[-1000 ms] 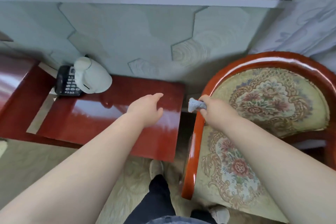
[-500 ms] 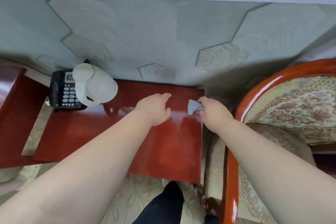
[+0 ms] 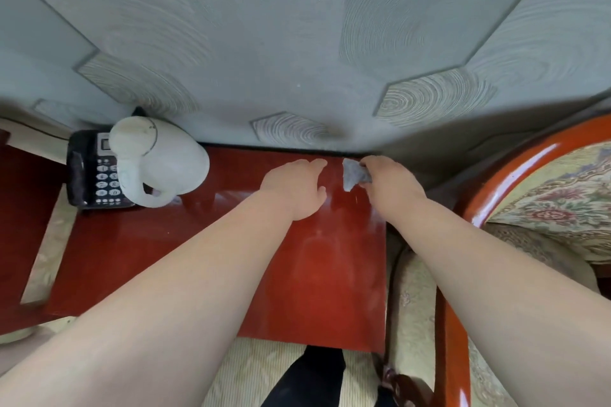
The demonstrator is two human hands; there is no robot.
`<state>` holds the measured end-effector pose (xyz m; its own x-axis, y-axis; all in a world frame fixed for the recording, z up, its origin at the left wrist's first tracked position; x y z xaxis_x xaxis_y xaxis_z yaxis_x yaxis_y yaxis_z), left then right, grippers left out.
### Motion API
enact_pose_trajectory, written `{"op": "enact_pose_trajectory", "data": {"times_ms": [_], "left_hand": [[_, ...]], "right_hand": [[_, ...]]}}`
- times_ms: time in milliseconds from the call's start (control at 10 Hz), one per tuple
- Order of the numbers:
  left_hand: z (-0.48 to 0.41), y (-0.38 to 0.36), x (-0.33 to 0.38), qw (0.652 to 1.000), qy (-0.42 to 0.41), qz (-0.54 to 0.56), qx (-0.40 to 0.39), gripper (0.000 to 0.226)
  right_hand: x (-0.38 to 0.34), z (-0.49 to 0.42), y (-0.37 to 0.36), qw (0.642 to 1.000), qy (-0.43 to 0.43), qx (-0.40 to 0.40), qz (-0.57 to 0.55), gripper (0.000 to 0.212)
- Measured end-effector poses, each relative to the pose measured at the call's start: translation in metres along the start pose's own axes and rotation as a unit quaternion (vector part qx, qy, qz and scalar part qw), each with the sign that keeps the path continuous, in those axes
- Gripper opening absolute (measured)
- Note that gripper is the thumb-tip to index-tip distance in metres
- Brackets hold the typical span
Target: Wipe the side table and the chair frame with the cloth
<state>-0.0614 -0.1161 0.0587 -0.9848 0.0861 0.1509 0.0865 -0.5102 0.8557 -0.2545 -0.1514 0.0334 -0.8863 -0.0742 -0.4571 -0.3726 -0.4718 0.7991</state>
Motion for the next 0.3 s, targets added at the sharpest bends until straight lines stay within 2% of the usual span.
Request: {"op": "enact_pose_trajectory", "data": {"times_ms": [100, 300], "left_hand": [[-0.003, -0.004, 0.000, 1.000, 0.005, -0.003, -0.007, 0.065], [0.010, -0.005, 0.004, 1.000, 0.010, 0.005, -0.018, 0.065]], "right_hand": [[0.006, 0.001, -0.022, 0.998, 0.009, -0.054, 0.032, 0.057], [0.004, 0.022, -0.021, 0.999, 0.009, -0.043, 0.014, 0.056]]}}
Point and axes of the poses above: each hand's wrist, its own z-axis away from the middle knuckle, its own y-axis out of the back of the hand, x = y × z, the point moved 4 cm from there along -z, towards the middle knuckle, and after that the axes turned 7 degrees about -z, right-handed, at the moved point
